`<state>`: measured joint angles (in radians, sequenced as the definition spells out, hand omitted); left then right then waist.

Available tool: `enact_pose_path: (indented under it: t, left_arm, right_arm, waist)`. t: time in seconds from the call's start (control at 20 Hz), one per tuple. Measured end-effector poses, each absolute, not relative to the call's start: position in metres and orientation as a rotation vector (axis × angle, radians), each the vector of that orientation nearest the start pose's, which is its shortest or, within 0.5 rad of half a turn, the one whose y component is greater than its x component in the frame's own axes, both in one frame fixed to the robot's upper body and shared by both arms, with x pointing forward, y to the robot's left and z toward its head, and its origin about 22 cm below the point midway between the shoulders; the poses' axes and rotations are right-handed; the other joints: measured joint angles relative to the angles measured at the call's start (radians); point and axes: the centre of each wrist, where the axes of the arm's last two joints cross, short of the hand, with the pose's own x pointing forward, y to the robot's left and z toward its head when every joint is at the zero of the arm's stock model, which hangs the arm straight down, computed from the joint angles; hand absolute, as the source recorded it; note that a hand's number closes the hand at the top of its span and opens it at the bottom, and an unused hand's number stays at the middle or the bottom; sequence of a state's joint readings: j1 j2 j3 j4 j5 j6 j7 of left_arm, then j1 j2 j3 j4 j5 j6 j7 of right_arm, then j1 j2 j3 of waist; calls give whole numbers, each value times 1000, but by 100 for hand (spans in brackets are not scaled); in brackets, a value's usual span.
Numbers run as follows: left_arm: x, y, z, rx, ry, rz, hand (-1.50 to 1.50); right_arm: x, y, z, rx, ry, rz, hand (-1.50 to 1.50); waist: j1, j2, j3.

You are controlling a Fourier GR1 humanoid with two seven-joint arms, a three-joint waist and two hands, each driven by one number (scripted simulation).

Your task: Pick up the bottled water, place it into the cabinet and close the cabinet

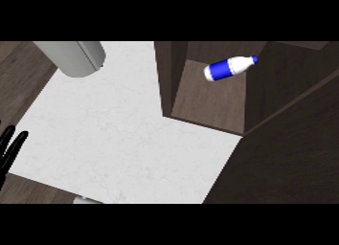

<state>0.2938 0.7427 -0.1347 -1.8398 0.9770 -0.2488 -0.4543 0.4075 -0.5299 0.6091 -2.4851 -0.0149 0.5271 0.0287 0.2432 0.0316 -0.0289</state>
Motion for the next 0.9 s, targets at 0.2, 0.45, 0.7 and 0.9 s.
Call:
enact_pose_path:
  t: [0.2, 0.45, 0.7, 0.9]
  left_arm:
    - [174, 345, 66, -559, -1849, 59, -150]
    - [176, 348, 68, -562, -1853, 60, -150]
    - [177, 351, 70, -564, -1861, 56, -150]
    - [180, 351, 73, -581, -1870, 43, -150]
  right_arm:
    - [92, -194, 139, 758, -1641, 1137, 150]
    - [94, -193, 141, 756, -1643, 1154, 150]
    - [95, -192, 139, 770, -1640, 1130, 150]
    - [96, -191, 136, 808, -1633, 1102, 150]
  waist:
    - [-3, 0, -1]
    - [-6, 5, -3]
    - [3, 17, -3]
    - [28, 35, 0]
